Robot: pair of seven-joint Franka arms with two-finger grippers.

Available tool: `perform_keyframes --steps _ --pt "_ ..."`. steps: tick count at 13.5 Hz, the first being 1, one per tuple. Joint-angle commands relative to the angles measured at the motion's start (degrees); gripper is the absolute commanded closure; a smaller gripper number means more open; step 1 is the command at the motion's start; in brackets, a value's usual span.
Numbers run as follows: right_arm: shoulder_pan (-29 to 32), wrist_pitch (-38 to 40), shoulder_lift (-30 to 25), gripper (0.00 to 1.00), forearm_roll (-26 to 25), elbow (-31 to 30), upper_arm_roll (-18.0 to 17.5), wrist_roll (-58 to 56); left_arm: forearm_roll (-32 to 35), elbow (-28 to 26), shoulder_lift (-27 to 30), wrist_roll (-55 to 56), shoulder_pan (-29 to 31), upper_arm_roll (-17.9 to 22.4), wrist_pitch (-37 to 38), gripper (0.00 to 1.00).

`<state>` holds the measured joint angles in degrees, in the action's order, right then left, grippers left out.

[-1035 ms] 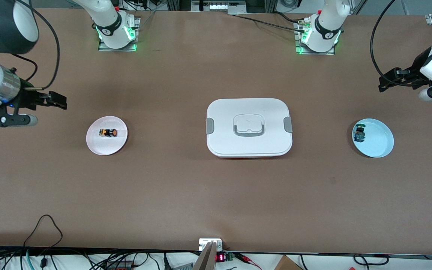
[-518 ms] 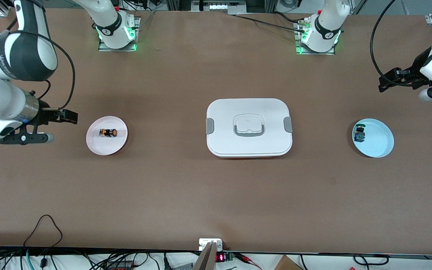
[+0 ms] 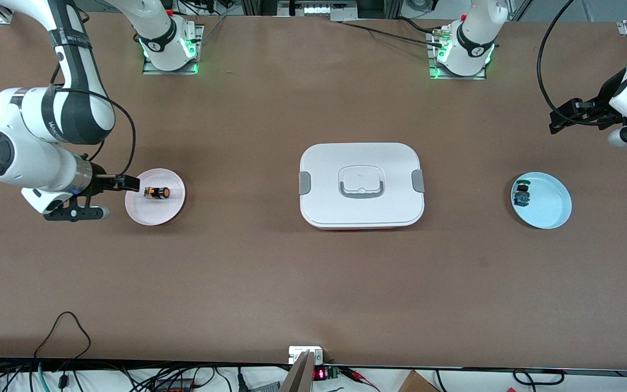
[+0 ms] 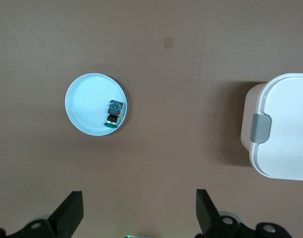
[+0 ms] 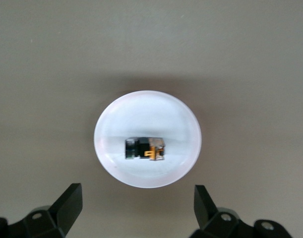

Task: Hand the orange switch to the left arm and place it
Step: 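Lower the right gripper over the orange switch on the white plate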

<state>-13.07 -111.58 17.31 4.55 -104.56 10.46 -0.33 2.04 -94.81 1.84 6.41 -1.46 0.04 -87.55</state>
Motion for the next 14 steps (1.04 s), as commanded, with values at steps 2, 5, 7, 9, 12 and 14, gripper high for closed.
perform_keyframes --steps 2,5,7,9,12,14 --pt "-0.1 -6.0 -0.4 0.00 1.6 -5.8 -0.2 0.0 0.2 1.7 -0.7 -0.9 0.4 -0.3 1.2 0.00" --pt "0.1 -12.4 0.2 0.00 1.6 -10.6 -0.2 -3.1 0.2 1.7 -0.7 -0.9 0.4 -0.4 1.2 0.00" --pt "0.1 -14.5 1.0 0.00 1.7 -11.8 -0.2 -3.8 0.2 1.7 -0.7 -0.9 0.4 -0.4 1.2 0.00" --pt "0.1 -17.3 2.1 0.00 1.7 -12.9 -0.2 -3.8 0.2 1.7 -0.7 -0.9 0.4 -0.4 1.2 0.00" --pt "0.1 -21.0 4.5 0.00 1.8 -13.7 -0.2 -3.8 0.2 1.7 -0.7 -0.9 0.4 -0.4 1.3 0.00" --pt "0.1 -21.0 4.9 0.00 1.9 -13.7 -0.3 -3.8 0.2 1.7 -0.7 -0.9 0.4 -0.5 1.7 0.00"
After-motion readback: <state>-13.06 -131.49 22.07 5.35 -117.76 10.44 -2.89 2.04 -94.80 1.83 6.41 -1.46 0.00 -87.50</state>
